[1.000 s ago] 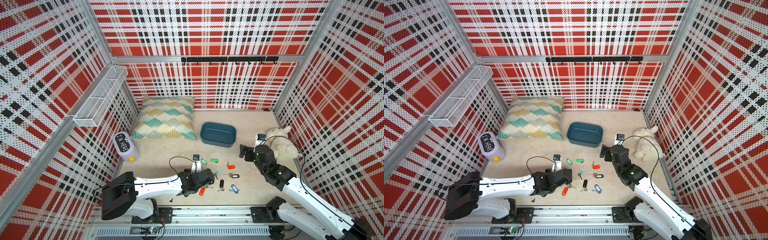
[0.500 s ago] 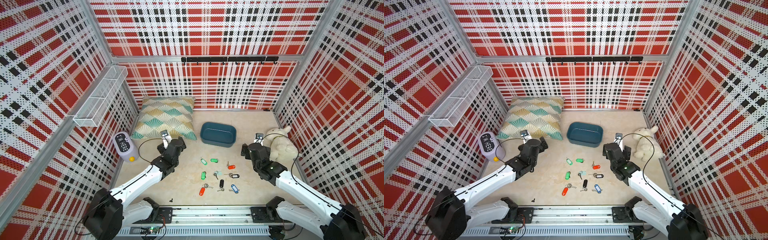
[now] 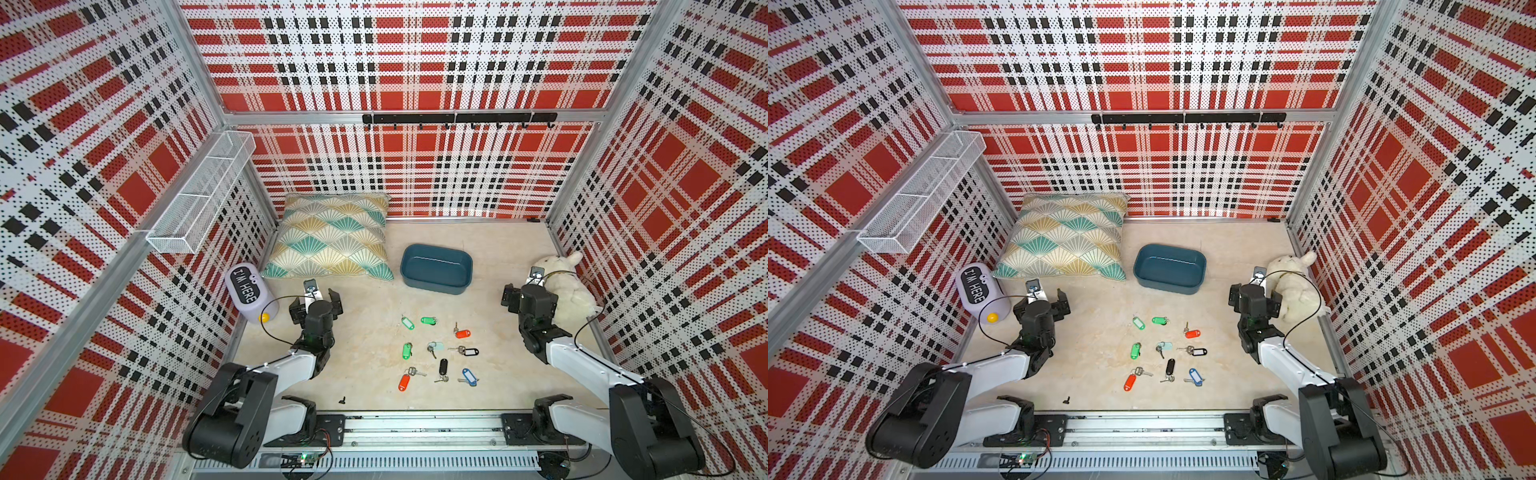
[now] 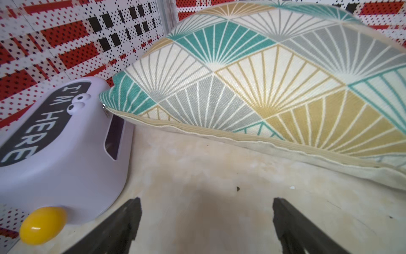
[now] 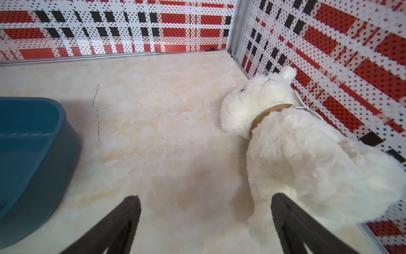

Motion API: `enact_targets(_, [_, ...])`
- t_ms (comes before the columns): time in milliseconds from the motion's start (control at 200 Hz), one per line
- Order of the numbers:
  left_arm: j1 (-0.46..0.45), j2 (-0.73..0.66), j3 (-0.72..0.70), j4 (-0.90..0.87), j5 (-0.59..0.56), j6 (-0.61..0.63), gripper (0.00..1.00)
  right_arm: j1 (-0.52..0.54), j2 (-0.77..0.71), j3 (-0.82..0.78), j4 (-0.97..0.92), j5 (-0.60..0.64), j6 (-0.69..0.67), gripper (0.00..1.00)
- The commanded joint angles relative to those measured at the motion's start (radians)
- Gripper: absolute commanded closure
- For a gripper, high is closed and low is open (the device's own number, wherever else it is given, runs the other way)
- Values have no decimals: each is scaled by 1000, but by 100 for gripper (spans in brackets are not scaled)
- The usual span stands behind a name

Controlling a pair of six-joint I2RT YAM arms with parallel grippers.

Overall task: Take the keys out of the storage box
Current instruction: Reset both arms

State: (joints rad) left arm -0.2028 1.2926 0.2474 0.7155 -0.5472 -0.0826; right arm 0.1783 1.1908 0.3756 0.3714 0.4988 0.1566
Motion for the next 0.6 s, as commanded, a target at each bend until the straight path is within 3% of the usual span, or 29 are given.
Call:
enact_targets(0, [52, 54, 29, 213, 153, 77, 1, -6, 76, -62, 269, -3, -135, 0])
enact_targets(150, [131, 166, 72, 342, 278, 89, 1, -21, 138, -68, 425, -62, -166, 0])
enact_targets(215, [165, 254, 55, 491, 327, 69, 1, -40, 164, -84, 530, -114, -173, 0])
enact_targets(281, [207, 226, 32, 471, 382, 39, 1, -63, 193, -61, 537, -155, -145, 0])
enact_targets(361, [206, 294, -42, 705, 434, 52, 1, -76, 250, -69, 623, -264, -142, 0])
enact_targets(436, [207, 260, -28, 606, 450, 69, 1, -91, 337, -82, 731, -287, -145, 0])
enact_targets(596, [220, 277, -21, 622, 463, 54, 1, -146, 354, -52, 672, -394, -97, 0])
